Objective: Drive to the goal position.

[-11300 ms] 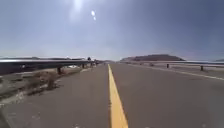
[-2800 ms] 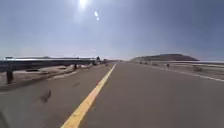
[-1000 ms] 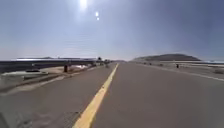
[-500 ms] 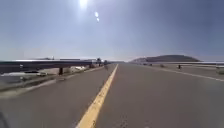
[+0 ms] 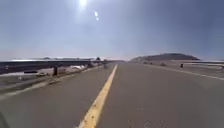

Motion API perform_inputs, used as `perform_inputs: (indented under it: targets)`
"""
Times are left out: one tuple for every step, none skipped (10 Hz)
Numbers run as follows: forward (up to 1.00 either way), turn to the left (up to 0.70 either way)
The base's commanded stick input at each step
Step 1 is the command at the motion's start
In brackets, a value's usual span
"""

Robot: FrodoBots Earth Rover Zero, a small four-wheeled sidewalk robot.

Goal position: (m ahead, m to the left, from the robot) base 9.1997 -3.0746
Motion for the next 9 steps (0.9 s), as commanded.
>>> perform_inputs:
  targets:
    - [0.85,0.00]
    - [0.85,0.00]
    - [0.85,0.00]
    - [0.85,0.00]
    - [0.85,0.00]
    - [0.85,0.00]
    - [0.85,0.00]
    - [0.85,0.00]
    - [0.85,0.00]
